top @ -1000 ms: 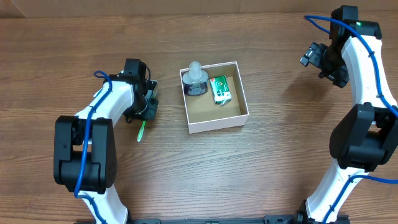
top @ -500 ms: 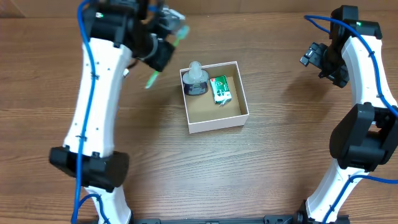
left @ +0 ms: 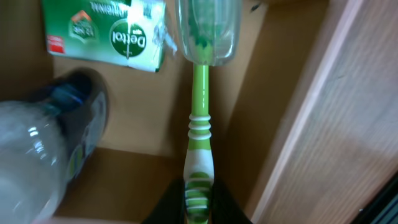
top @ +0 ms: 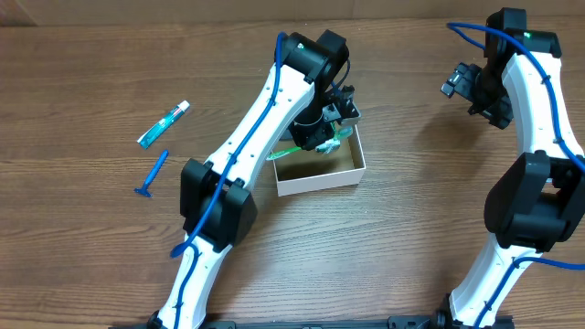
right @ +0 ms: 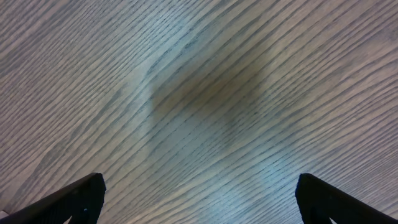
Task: Pack container
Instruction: 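Carry the toothbrush with the left gripper into the box, release, then move the left gripper to the toothpaste tube and grasp it, then lower the toothpaste tube into the box with the left gripper, release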
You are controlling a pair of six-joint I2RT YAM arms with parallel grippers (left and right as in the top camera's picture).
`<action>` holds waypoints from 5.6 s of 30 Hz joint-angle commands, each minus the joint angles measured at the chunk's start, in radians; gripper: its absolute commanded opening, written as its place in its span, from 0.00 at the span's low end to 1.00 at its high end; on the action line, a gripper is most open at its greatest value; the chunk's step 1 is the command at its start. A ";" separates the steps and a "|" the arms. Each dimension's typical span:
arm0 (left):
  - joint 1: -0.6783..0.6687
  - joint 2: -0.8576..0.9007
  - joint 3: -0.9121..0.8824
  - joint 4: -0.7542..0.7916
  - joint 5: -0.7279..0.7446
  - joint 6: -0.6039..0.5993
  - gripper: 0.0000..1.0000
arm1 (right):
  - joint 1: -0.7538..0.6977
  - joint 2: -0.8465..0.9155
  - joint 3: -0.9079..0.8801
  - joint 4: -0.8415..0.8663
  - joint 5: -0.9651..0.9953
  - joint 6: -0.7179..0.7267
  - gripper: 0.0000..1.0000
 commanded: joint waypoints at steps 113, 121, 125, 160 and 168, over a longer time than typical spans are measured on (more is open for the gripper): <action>0.459 0.348 0.098 0.391 -0.047 -0.252 0.44 | 0.002 -0.009 0.004 0.002 0.011 0.005 1.00; 0.410 0.342 0.291 0.301 -0.071 -0.278 0.41 | 0.002 -0.009 0.004 0.002 0.011 0.005 1.00; 0.422 0.342 0.448 0.323 -0.227 -0.650 0.47 | 0.002 -0.009 0.004 0.002 0.011 0.005 1.00; 0.534 0.346 -0.006 0.444 -0.014 -0.068 0.11 | 0.002 -0.009 0.004 0.002 0.011 0.005 1.00; 0.503 0.343 0.293 0.254 -0.013 -0.124 0.07 | 0.002 -0.009 0.004 0.002 0.011 0.005 1.00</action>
